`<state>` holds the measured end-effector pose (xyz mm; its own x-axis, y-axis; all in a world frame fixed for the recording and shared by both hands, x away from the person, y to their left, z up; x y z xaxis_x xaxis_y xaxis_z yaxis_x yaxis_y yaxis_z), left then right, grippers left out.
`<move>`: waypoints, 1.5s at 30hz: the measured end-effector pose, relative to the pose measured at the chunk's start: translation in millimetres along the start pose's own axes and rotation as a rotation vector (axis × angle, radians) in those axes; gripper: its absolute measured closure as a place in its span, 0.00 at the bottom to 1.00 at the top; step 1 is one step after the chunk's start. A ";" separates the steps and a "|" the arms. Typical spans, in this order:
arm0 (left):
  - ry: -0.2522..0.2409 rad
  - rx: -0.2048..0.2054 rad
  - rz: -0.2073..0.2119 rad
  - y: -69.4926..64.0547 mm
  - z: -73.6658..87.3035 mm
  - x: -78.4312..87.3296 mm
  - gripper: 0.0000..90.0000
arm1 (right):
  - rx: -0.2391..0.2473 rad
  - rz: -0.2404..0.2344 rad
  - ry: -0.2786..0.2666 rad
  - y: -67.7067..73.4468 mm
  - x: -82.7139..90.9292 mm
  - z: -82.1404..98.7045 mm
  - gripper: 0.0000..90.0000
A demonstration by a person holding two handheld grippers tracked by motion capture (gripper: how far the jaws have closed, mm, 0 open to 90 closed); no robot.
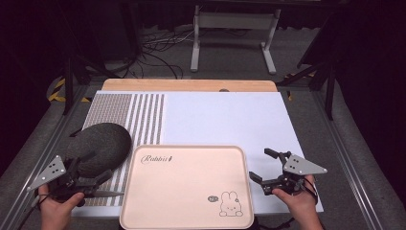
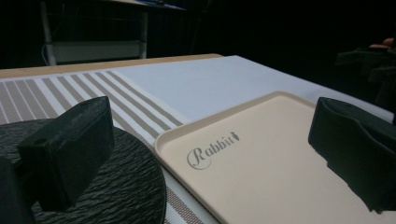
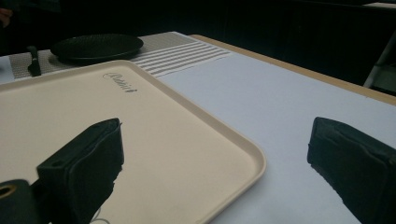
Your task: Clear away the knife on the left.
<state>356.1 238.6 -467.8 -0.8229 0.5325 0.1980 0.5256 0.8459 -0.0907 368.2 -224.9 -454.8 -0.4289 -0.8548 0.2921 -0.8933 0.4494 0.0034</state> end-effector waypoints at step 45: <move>0.515 -0.467 0.074 2.9 19.4 17.3 0.08 | -0.030 -0.014 0.001 -3.0 2.2 -0.7 0.06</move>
<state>339.2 250.8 -483.5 -0.6353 0.4090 0.6551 0.7088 0.6454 0.2845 370.0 -227.9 -453.5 -0.4166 -0.8605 0.2931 -0.8946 0.4454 0.0360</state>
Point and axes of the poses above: each handheld gripper's, and its own axes: x roughly backward along the jaws, z roughly out of its underside, y roughly to its left, the point moved 10 cm from there along -x, roughly forward along the jaws, and after that the axes turned 14 degrees about -z, right-handed, at the moved point
